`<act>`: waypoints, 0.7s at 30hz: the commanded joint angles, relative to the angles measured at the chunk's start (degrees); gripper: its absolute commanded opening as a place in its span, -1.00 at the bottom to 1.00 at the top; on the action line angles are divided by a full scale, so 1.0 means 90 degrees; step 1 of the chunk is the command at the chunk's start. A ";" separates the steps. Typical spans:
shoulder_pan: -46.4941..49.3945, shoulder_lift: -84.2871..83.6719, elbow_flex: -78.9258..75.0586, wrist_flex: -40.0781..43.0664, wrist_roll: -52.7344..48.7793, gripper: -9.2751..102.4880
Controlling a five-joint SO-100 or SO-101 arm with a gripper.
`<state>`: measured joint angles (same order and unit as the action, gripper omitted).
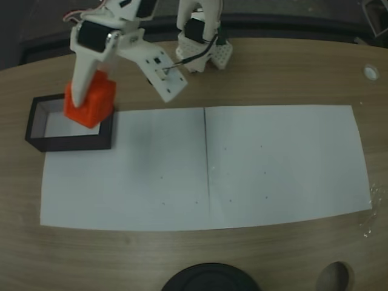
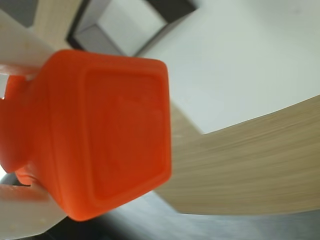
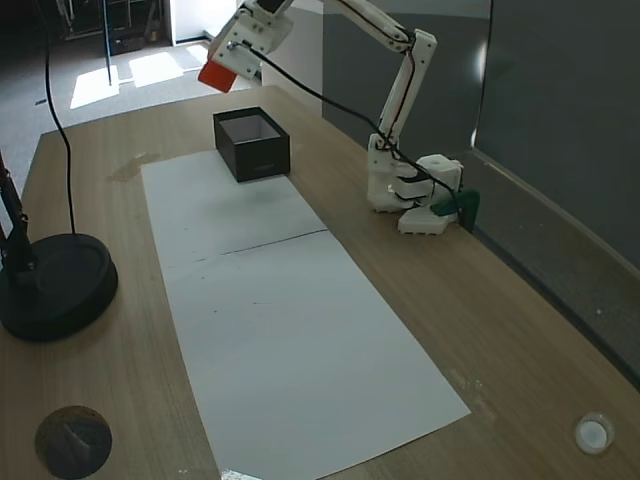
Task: Grab a orange square and put it in the box.
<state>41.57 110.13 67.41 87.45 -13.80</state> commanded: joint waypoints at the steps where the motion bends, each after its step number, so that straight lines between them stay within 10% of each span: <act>1: 0.1123 0.0303 -0.0488 -0.0010 -0.0537 -0.77; 21: 0.2324 -0.2227 0.1133 -0.1426 -0.0615 -0.77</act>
<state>62.14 89.38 79.45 75.59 -19.86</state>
